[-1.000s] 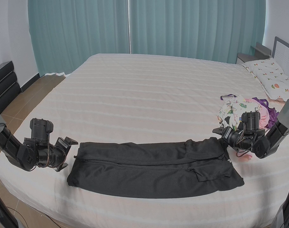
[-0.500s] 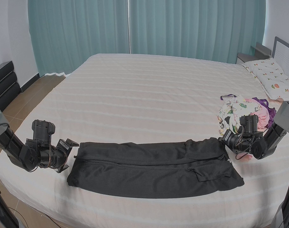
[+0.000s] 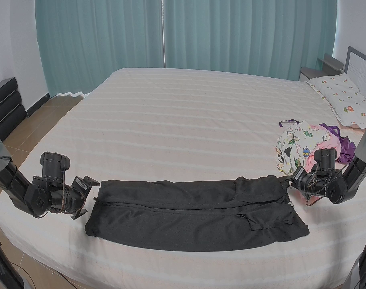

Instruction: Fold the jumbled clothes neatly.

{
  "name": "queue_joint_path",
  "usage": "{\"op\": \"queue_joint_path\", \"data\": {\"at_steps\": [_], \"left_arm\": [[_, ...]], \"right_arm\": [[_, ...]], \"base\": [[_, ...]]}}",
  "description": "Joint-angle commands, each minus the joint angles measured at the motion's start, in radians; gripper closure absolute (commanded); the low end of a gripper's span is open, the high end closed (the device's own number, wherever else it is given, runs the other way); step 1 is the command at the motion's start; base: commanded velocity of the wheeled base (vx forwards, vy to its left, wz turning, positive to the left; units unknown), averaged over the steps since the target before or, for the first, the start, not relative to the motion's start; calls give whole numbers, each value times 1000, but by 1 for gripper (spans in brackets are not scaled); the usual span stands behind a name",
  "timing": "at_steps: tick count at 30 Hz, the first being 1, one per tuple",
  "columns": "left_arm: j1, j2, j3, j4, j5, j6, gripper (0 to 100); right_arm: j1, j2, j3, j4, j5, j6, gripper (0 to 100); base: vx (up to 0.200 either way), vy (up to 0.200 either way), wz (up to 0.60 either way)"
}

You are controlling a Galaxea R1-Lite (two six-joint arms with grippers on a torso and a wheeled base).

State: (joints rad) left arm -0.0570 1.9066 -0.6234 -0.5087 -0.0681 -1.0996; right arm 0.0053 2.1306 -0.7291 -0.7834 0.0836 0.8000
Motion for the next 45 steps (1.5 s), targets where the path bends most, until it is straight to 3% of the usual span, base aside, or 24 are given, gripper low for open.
{"op": "queue_joint_path", "data": {"at_steps": [1, 9, 17, 30, 31, 39, 45], "left_arm": [[3, 2, 1, -1, 1, 1, 0], [3, -8, 27, 4, -2, 24, 0], [-4, -61, 200, -1, -18, 231, 0], [-37, -84, 197, 3, -50, 233, 0], [-50, -67, 198, 3, -47, 236, 100], [-44, -52, 225, 16, -21, 247, 100], [-26, -54, 229, 93, 4, 317, 100]], "right_arm": [[-5, -47, 14, 1, 1, 16, 0], [-4, -181, 177, -4, 15, 28, 0], [5, -248, 386, -137, 18, 30, 0], [53, -281, 475, -227, 18, 93, 0], [56, -281, 478, -227, 19, 99, 0], [56, -281, 494, -229, 19, 100, 0], [56, -281, 504, -229, 18, 99, 0]], "base": [[0, 0, 0], [0, 0, 0], [0, 0, 0], [0, 0, 0], [0, 0, 0], [0, 0, 0], [0, 0, 0]]}}
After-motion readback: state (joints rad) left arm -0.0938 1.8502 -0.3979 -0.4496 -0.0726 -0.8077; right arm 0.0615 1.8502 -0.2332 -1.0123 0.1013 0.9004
